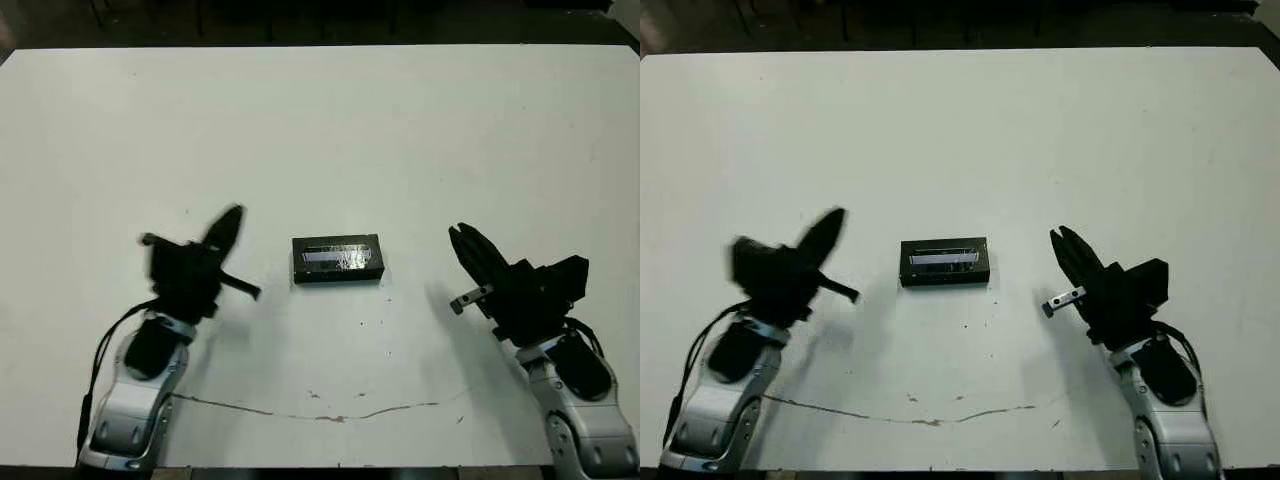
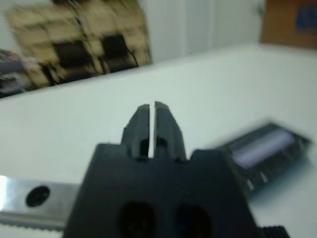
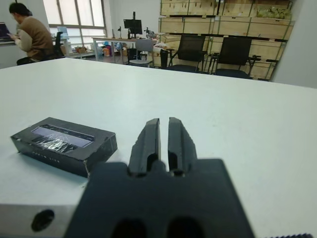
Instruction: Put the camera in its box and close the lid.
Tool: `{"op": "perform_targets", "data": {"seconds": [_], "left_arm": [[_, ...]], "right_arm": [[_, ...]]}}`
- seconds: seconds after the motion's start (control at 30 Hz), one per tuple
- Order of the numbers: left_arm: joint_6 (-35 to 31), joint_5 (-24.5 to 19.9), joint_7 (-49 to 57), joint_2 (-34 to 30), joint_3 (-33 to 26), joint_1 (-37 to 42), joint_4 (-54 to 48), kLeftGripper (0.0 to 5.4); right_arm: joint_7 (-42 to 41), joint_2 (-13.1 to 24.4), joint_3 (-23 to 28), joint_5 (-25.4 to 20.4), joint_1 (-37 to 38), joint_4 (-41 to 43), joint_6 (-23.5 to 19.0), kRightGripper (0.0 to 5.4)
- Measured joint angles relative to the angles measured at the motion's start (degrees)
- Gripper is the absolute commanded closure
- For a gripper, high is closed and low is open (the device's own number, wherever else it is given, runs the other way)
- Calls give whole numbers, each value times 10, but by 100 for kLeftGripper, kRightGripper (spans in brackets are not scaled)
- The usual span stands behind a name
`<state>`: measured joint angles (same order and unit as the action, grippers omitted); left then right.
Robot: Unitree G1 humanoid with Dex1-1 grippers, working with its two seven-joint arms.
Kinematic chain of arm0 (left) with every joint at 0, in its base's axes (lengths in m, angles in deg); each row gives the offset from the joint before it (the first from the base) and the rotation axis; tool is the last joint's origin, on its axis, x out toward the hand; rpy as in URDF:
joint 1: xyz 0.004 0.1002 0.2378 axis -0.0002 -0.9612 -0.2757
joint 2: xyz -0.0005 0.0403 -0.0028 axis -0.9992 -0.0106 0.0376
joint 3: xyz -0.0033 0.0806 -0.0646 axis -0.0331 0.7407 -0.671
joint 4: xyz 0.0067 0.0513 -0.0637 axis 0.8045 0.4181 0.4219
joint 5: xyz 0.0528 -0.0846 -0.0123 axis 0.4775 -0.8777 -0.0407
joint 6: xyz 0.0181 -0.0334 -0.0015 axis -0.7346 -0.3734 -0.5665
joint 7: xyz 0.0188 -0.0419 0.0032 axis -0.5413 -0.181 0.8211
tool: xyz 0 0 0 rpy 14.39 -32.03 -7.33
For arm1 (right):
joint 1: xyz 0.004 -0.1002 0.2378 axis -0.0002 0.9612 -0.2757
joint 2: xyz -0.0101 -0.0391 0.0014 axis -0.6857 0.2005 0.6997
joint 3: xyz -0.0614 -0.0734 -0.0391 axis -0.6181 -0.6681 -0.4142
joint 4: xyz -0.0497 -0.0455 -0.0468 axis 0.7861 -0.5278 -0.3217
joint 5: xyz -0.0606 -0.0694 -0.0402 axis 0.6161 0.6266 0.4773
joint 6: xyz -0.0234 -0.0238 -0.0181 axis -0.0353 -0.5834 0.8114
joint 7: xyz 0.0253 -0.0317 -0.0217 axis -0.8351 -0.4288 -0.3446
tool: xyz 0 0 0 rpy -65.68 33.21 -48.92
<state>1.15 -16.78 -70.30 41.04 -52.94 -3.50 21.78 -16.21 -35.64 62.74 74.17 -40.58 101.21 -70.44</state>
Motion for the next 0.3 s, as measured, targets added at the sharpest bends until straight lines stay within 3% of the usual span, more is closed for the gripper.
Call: {"op": "perform_targets", "data": {"seconds": [0.3], "left_arm": [[72, -36, 14, 35, -43, -57, -9, 539]], "right_arm": [[47, -21, -24, 33, -2, 9, -20, 540]]}}
